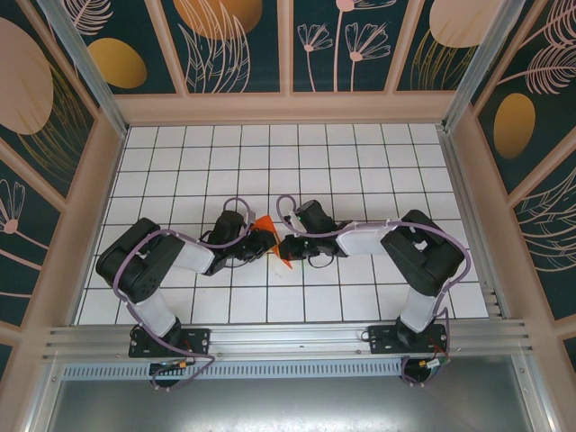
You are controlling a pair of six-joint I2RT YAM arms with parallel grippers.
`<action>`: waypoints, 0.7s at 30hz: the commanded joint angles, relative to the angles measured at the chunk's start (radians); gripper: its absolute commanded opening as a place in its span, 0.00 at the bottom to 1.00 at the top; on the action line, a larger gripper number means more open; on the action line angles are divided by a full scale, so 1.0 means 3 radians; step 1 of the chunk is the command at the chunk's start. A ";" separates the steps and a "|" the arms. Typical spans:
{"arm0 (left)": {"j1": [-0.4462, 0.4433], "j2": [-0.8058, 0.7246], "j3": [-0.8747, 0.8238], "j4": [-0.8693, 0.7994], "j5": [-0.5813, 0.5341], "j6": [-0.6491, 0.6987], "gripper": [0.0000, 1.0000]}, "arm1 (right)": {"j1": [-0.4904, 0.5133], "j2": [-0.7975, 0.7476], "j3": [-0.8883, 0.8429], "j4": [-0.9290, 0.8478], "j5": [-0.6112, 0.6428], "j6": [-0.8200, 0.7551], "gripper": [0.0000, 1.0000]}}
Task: Fold a paper plane with a square sheet of paper (pick it up from the middle)
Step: Fold the wing for the fifth time at the center of the table.
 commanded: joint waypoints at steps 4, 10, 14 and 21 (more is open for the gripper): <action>-0.0022 0.0204 0.0049 -0.0504 -0.0431 0.0086 0.21 | 0.0027 0.0088 0.0031 -0.0202 -0.0071 -0.0133 0.02; -0.0022 0.0227 0.0126 -0.0800 -0.0566 0.0093 0.17 | 0.0027 0.0086 -0.0013 -0.0393 -0.0056 -0.0215 0.02; -0.0021 0.0220 0.0181 -0.1014 -0.0679 0.0103 0.15 | 0.0029 0.0021 -0.0057 -0.0491 -0.0103 -0.0281 0.02; -0.0022 0.0289 0.0289 -0.1220 -0.0724 0.0144 0.12 | 0.0031 -0.0135 -0.0224 -0.0681 -0.0263 -0.0412 0.02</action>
